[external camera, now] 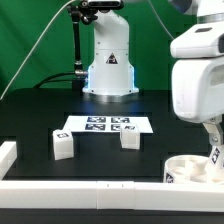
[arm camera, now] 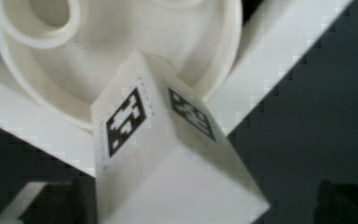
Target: Assemble stool
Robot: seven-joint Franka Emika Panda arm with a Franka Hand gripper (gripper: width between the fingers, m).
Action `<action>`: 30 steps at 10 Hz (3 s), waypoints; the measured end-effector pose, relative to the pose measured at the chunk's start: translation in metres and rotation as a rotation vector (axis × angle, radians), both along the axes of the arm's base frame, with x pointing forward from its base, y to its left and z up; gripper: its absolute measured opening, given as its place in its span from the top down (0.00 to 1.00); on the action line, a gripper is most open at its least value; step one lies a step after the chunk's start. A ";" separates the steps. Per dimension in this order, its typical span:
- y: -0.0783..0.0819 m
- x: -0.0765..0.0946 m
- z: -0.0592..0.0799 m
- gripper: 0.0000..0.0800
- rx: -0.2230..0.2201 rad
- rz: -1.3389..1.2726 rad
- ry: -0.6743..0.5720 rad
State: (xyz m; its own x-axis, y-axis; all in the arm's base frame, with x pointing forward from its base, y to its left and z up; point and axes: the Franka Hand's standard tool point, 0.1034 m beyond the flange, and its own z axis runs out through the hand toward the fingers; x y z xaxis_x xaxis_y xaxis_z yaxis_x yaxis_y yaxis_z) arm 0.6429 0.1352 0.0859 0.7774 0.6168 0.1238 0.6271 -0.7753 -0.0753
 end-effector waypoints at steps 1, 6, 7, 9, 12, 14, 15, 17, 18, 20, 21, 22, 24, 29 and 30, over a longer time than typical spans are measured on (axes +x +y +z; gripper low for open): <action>-0.001 0.000 0.000 0.19 -0.002 0.022 -0.002; -0.011 0.006 -0.001 0.19 -0.066 0.410 -0.079; -0.012 0.006 -0.004 0.19 -0.092 0.532 -0.093; -0.014 0.008 -0.006 0.19 -0.134 0.677 -0.106; -0.016 0.007 -0.010 0.19 -0.151 0.739 -0.103; -0.017 0.007 -0.010 0.20 -0.151 0.738 -0.102; -0.017 0.007 -0.010 0.42 -0.150 0.722 -0.101; -0.018 0.006 -0.011 0.57 -0.149 0.703 -0.097; -0.018 0.006 -0.011 0.57 -0.145 0.671 -0.095; -0.019 0.007 -0.011 0.57 -0.130 0.463 -0.078; -0.020 0.007 -0.011 0.57 -0.119 0.331 -0.067; -0.022 0.006 -0.011 0.57 -0.101 0.222 -0.056; -0.026 0.008 -0.011 0.57 -0.056 0.026 -0.041; -0.027 0.008 -0.010 0.57 -0.037 -0.273 -0.010; -0.029 0.010 -0.011 0.57 -0.020 -0.403 -0.015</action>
Offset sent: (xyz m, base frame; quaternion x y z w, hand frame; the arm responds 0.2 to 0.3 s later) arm 0.0000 0.0000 0.0000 0.0000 0.0000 -0.1296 0.9916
